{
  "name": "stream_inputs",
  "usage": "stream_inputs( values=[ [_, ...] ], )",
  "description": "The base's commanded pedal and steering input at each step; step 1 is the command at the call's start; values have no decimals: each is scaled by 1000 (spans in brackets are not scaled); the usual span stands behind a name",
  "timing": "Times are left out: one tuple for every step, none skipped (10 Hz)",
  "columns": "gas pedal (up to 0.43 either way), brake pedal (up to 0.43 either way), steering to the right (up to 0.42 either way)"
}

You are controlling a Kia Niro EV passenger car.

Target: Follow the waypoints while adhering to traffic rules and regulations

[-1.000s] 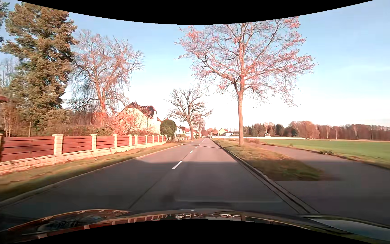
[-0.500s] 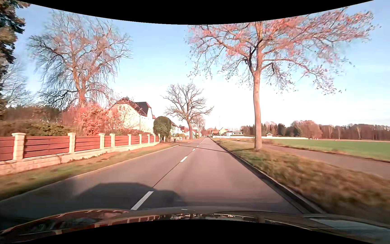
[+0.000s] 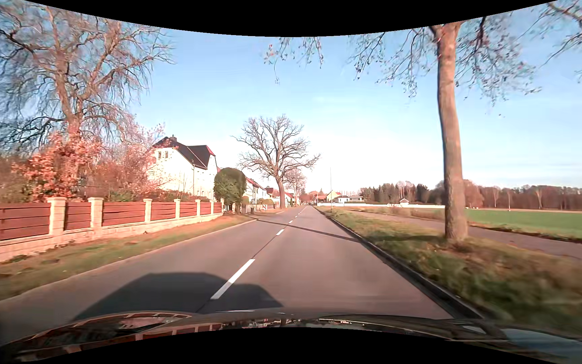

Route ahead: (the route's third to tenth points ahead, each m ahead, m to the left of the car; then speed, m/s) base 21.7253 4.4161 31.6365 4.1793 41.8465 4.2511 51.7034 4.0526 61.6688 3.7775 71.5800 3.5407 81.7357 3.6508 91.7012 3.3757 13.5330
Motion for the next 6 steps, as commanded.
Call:
stream_inputs(
  values=[
    [118, 0, 1],
    [118, 0, 1],
    [118, 0, 1],
    [118, 0, 1],
    [118, 0, 1],
    [118, 0, 1]
  ],
)
